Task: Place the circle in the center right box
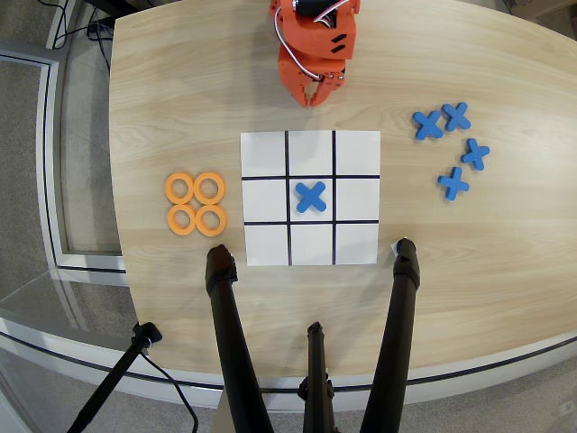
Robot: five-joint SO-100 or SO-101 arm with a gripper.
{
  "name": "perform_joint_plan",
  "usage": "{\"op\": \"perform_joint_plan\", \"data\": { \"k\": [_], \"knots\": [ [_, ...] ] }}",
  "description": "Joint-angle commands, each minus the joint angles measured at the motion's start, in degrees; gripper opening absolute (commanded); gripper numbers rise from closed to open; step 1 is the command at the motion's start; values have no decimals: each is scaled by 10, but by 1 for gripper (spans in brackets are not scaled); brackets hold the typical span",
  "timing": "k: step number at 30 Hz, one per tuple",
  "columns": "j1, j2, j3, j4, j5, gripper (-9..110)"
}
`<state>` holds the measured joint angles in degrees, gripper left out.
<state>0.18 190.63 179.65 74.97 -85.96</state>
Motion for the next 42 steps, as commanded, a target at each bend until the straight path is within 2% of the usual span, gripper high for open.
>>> {"op": "perform_joint_plan", "data": {
  "k": [1, 14, 20, 24, 29, 42],
  "knots": [
    [4, -4, -7, 5, 4, 0],
    [5, -4, -19, 14, 3, 2],
    [22, -26, -54, 14, 3, 9],
    [44, -74, -101, 11, 4, 21],
    [73, -144, -157, 1, -1, 29],
    [142, -428, -420, -54, 26, 29]
  ]
}}
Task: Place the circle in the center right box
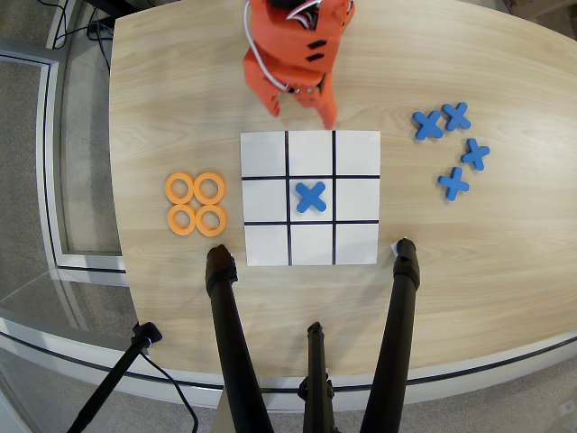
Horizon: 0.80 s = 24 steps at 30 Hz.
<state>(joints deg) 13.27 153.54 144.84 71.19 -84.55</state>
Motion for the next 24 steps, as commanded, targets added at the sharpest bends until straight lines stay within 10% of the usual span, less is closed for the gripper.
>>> {"op": "perform_joint_plan", "data": {
  "k": [1, 24],
  "knots": [
    [15, -90, -101, -18, 18, 29],
    [136, -613, -441, -171, 56, 29]
  ]
}}
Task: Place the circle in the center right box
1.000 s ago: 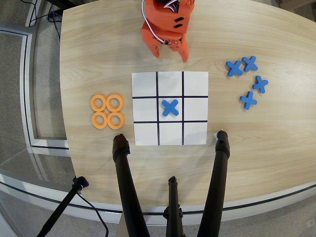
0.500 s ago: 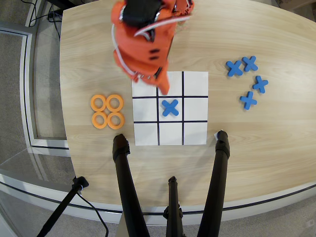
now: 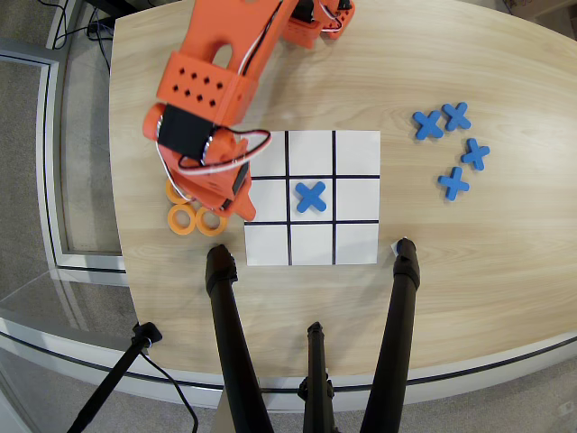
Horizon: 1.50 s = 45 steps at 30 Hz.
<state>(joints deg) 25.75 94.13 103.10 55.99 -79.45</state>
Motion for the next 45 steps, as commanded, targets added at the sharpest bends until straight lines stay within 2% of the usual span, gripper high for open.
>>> {"op": "perform_joint_plan", "data": {
  "k": [1, 17, 45],
  "knots": [
    [13, -29, -24, -24, 5, 29],
    [34, -129, -57, -59, 2, 29],
    [54, -198, -49, -76, 1, 29]
  ]
}}
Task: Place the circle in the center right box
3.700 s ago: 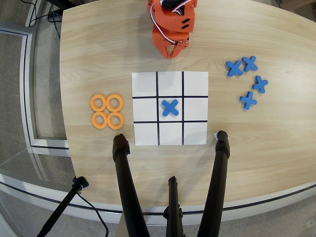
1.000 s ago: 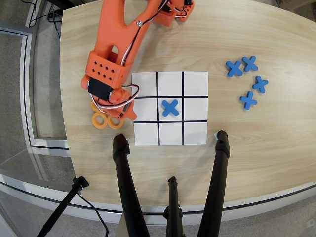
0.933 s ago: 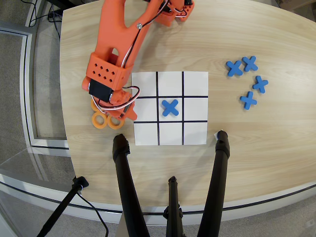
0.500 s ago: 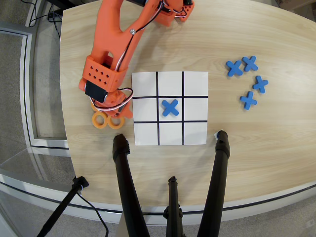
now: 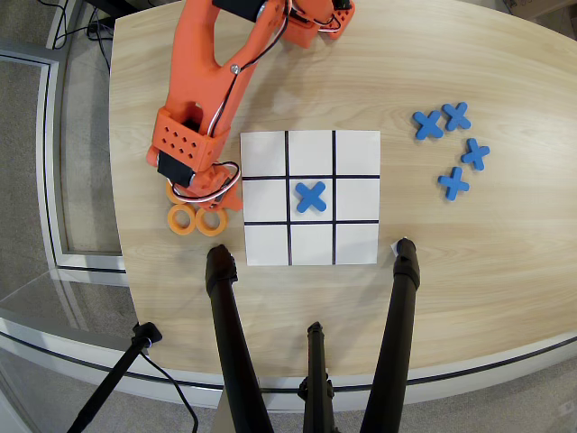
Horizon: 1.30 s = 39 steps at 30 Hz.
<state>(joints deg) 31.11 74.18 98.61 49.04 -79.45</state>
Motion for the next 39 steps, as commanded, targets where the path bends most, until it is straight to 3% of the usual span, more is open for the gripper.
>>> {"op": "perform_joint_plan", "data": {
  "k": [1, 19, 29, 39],
  "knots": [
    [1, 2, 2, -10, 1, 28],
    [-4, 11, 48, -34, 15, 0],
    [-25, 64, 91, -38, 25, 0],
    [-113, 244, 140, 2, 66, 0]
  ]
}}
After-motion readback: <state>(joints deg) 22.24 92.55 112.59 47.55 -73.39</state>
